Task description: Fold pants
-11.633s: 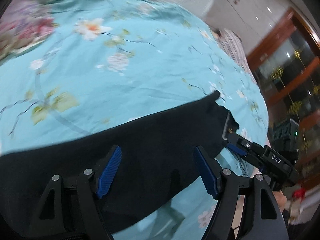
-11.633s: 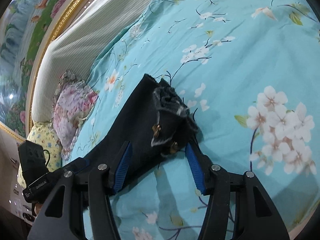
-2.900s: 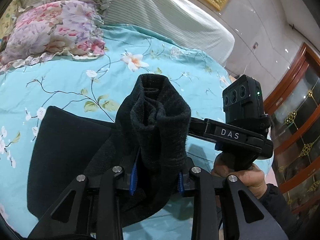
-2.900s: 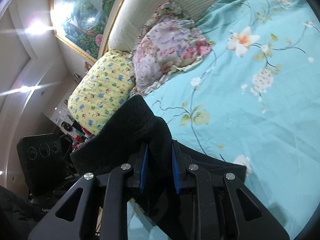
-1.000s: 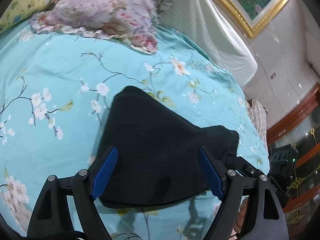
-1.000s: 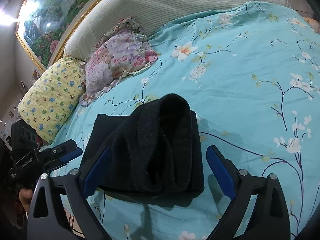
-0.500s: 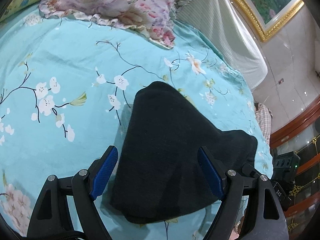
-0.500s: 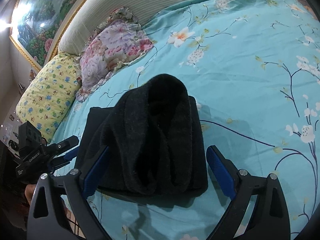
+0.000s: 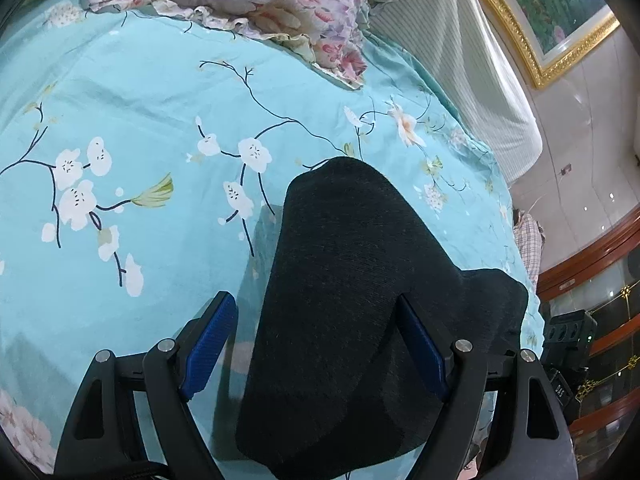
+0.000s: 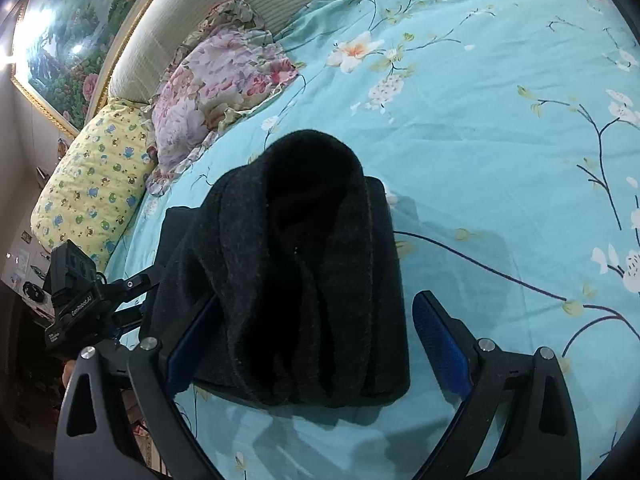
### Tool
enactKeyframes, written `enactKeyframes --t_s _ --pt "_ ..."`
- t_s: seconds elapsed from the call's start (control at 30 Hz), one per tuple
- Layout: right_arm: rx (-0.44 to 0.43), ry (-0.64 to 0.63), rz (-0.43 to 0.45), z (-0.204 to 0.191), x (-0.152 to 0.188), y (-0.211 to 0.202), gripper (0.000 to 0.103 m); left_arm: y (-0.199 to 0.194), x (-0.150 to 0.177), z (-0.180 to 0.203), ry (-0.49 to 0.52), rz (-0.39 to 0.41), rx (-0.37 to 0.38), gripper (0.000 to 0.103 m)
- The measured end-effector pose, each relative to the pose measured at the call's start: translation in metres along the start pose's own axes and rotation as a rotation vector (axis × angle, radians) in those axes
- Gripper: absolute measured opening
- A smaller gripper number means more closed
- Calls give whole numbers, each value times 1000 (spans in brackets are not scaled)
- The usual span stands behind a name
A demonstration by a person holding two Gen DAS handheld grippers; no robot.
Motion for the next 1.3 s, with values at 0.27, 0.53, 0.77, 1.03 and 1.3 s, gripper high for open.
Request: enactKeyframes --t_s 0.27,0.53,0.77,1.03,1.3 --pt "-28 12 -1 0 0 3 95 4 1 5 12 -11 0 82" --pt "-38 5 -7 0 3 6 74 8 3 17 33 -9 9 64" --pt "-49 -34 3 -13 3 -1 55 -5 3 24 56 13 28 45" --pt "-62 -115 23 -42 -4 -16 47 -42 -3 38 90 98 41 36" --pt "-161 -168 22 -91 -21 -5 46 -96 -27 14 57 212 13 36"
Point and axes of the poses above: each gripper's, at about its wrist camera, not at the fingertips, and y roughly the way its jaws point, z to its right, x to its underside, the point moved 8 cm from there along y, roughly the way its jaws point, and after that the axes turned 1 degree about -x, right-handed, at the moved point
